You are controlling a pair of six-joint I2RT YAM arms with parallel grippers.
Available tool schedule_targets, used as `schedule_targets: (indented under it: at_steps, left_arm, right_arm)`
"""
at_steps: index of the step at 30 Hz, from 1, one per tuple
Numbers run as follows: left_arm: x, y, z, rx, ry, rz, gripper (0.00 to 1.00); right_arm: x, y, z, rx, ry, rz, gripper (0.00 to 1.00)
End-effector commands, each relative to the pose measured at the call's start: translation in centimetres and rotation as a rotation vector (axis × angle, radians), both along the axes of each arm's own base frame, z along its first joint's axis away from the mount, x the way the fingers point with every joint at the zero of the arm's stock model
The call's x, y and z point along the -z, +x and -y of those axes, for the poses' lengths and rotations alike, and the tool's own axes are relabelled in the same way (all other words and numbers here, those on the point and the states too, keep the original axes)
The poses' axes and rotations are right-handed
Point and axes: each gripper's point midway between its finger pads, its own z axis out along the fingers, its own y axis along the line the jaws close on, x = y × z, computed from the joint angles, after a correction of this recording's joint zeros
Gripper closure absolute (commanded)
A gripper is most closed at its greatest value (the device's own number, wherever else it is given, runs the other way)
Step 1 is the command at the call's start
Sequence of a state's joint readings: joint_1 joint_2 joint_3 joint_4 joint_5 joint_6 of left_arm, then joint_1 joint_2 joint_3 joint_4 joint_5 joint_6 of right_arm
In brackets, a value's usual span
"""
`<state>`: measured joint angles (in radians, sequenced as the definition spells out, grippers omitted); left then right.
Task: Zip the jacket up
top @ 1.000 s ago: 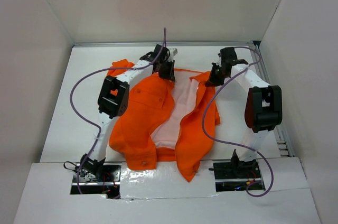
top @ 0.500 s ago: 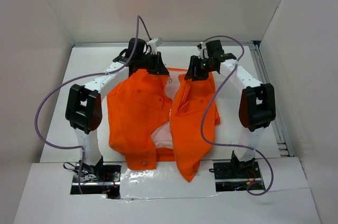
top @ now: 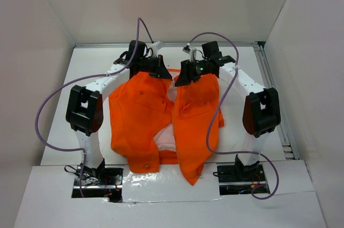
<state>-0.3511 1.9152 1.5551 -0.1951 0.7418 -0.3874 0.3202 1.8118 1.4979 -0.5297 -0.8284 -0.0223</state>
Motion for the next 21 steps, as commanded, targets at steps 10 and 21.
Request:
schedule_targets:
  at_steps: [10,21]
  left_arm:
    - [-4.1,-1.5,0.4,0.089,-0.109,0.096,1.00]
    - [-4.5,-2.0,0.4,0.117,-0.147,0.077,1.00]
  right_arm:
    - [-2.3,1.7,-3.5,-0.095,0.160,0.019,0.36]
    - [-2.3,0.7,-4.0,-0.185,0.211,0.022,0.44]
